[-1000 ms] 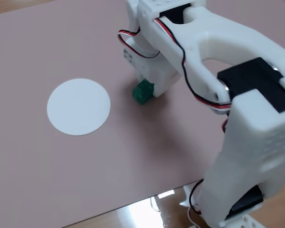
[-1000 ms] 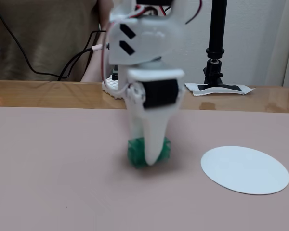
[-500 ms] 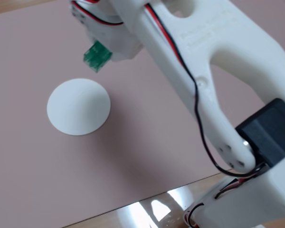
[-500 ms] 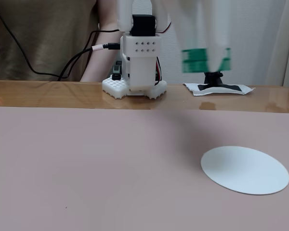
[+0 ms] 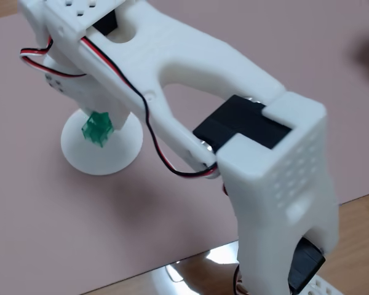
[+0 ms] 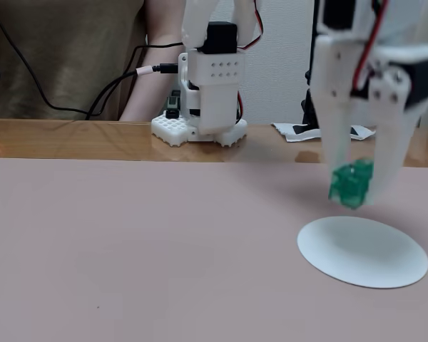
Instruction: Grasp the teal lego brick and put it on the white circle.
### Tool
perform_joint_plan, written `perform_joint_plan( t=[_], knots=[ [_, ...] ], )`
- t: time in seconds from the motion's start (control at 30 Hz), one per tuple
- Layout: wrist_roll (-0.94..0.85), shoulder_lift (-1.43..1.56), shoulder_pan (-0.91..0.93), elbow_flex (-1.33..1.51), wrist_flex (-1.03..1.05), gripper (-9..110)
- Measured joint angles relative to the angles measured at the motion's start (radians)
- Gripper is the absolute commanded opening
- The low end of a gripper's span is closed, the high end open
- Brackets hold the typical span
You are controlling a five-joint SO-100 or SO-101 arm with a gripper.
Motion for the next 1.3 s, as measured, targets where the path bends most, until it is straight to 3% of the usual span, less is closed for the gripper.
perform_joint_plan(
  t=[0.23, 0.37, 0.57, 0.83, 1.0, 1.3],
  knots=[
    [-0.005, -0.158, 0.012, -0.051, -0.011, 1],
    [-0.014, -0.161, -0.012, -0.054, 0.008, 23],
    [-0.009, -0.120, -0.020, -0.054, 0.015, 29],
    [-0.006, -0.064, -0.029, -0.054, 0.035, 26],
    [0.014, 0.075, -0.035, -0.054, 0.064, 0],
    [0.061, 0.572, 0.083, -0.005, 0.057, 0]
  ],
)
